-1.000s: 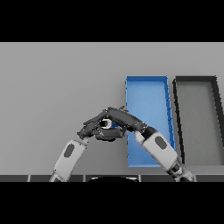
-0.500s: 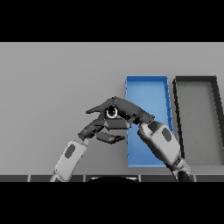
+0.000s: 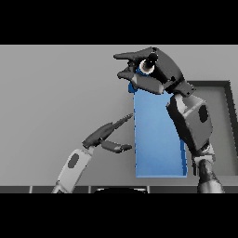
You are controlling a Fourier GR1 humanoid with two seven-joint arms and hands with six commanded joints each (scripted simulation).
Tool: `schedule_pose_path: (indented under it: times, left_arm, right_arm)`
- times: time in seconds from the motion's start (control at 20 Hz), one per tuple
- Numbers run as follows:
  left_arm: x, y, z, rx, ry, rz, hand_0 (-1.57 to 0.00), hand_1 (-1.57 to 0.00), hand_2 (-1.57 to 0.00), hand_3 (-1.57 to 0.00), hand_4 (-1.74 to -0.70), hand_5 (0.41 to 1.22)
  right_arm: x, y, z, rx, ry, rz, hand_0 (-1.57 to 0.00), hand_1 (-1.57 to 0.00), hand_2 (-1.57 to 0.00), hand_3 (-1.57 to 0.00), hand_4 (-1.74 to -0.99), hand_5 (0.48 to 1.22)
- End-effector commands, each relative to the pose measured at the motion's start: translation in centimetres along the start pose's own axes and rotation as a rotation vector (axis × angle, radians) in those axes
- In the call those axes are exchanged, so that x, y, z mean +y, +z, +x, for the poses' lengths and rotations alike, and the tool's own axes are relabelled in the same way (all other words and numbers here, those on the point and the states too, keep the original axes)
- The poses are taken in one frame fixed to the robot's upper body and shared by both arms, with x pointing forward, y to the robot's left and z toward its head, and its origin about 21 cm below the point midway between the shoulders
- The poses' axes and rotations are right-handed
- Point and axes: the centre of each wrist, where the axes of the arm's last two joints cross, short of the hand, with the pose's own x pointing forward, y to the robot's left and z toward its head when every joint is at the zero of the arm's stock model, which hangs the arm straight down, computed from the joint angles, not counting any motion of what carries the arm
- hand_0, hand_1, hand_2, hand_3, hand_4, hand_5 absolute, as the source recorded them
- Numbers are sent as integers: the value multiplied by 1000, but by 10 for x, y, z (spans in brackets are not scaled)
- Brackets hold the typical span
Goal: Pick up the blue pipe and place it into the blue bin.
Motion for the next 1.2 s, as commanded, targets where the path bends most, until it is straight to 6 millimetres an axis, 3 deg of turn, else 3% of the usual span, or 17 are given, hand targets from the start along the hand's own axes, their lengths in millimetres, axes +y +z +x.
schedule_pose_path:
  times: [0.0, 0.15, 0.4, 0.6, 0.8, 1.0, 1.1, 1.15]
  left_arm:
    - [3, 0, 2, 15, -6, 5, 0, 0, 0, 0, -890, 425]
    - [5, 2, -2, 16, -8, 6, 0, 0, 0, 1, -886, 412]
    - [3, 4, -7, 16, -17, 7, 1, 1, 1, 1, -869, 418]
    - [4, 3, -2, -3, -11, 6, 1, 1, 1, 1, -870, 421]
    - [0, 6, -4, 5, 5, 7, 1, 1, 1, 1, -879, 425]
    - [-1, 10, -6, 11, 2, 14, 1, 1, 1, 1, -884, 425]
    - [-4, 7, -4, 7, 3, 5, 1, 1, 1, 1, -888, 422]
    - [-1, 9, -3, 9, -6, 9, 1, 1, 1, 1, -887, 420]
  right_arm:
    - [-13, -1, -4, 26, 0, -50, -1571, -1571, -1571, -1571, -1741, 1221]
    - [-46, 11, -10, 72, 32, -153, -1571, -1571, -1571, -1571, -1741, 1221]
    - [-85, 52, -49, 230, 22, -322, -1571, -1571, -1571, -1571, -1741, 1221]
    - [-86, 90, -79, 365, 3, -391, -1571, -1571, -1571, -1571, -1741, 1221]
    - [-74, 130, -104, 503, -47, -481, -1571, -1571, -1571, -1571, -1741, 1221]
    - [-63, 150, -126, 646, -38, -591, -1571, -1571, -1571, -1571, -1741, 1221]
    - [-52, 160, -137, 721, -55, -625, -1571, -1571, -1571, -1521, -1741, 1221]
    - [-52, 164, -141, 757, -47, -640, -1571, -1571, -1571, -1255, -1741, 1221]
